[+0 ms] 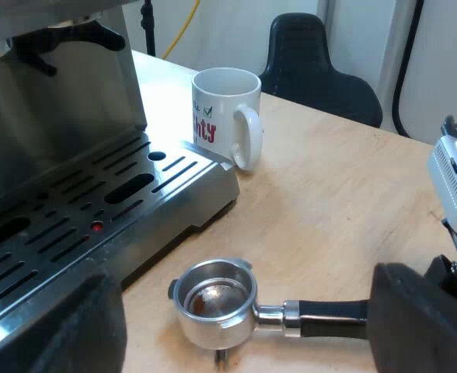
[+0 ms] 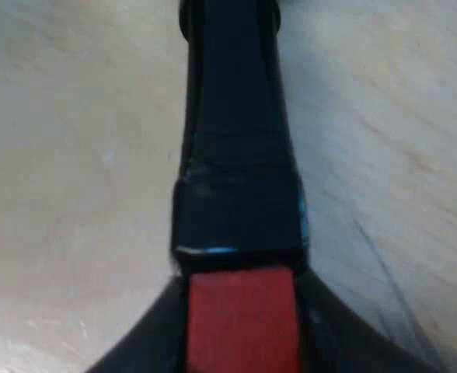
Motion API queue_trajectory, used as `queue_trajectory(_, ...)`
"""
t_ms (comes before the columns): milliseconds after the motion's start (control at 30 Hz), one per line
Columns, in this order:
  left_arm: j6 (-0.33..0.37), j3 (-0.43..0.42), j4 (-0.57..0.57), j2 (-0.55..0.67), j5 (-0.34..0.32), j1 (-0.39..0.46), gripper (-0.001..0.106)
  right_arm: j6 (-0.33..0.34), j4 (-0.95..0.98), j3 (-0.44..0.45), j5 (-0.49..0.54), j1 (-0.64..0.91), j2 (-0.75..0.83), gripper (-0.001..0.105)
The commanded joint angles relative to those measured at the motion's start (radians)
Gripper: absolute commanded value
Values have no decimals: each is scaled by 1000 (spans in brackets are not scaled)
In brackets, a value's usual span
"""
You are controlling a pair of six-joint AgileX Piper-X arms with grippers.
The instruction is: Grind coffee beans and then tamp
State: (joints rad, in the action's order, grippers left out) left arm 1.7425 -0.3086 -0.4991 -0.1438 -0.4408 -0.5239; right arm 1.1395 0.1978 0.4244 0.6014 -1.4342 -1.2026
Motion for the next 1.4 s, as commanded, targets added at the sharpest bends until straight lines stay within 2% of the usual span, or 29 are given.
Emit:
queue_trajectory(33,4,-10,5,7,3,-5,66,8,-3,3,23,0,10,51)
queue_trajectory(433,4,-10,5,7,3,-5,66,-18,162,30,-93,0,10,52)
queue_trajectory(1033,4,-10,3,7,3,-5,66,-16,589,319,-113,0,20,52)
queue_trajectory(1167,4,-10,-5,7,51,-5,66,3,605,376,-102,0,44,52)
queue_trajectory(1400,4,-10,-13,7,140,-5,66,10,584,428,-18,0,109,52)
